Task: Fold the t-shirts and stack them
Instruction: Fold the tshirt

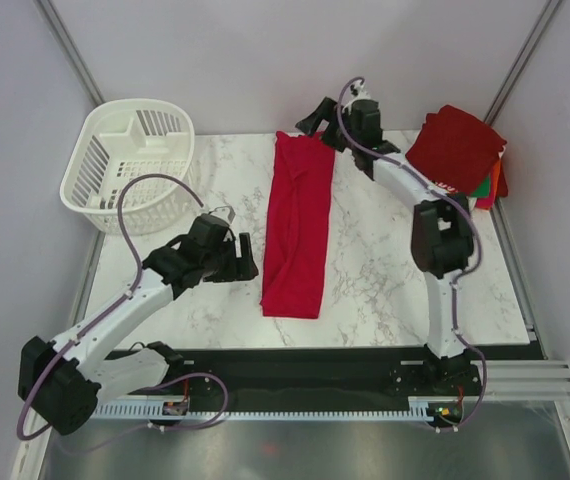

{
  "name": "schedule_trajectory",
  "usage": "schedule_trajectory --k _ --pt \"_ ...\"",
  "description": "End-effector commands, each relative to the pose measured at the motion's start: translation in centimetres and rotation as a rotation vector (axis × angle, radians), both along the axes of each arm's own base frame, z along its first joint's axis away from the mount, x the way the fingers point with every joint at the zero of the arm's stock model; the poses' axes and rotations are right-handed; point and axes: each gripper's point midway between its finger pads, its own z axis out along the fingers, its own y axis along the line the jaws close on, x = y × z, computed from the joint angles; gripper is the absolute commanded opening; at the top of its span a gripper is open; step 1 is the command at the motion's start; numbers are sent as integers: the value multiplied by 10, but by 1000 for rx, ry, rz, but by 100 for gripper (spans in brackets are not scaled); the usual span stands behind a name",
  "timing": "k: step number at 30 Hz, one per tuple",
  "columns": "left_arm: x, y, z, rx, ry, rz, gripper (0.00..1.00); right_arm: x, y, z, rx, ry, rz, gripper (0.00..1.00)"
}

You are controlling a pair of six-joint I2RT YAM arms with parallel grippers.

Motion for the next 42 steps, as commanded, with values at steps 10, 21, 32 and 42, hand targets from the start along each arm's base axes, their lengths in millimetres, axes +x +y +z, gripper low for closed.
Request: schedule_trajectory --k 10,21,32,42 --pt "-17 -34 -57 -135 128 4 83 -271 -70 -48 -233 303 56 77" --pt "-27 -36 -67 -169 133 13 82 -406 -37 -141 -273 498 220 66" --pt "-38 -27 -82 -150 159 30 82 -423 -14 -156 -305 554 272 64" --pt "-39 -28 -88 -134 170 24 81 -445 -4 -162 -322 577 309 13"
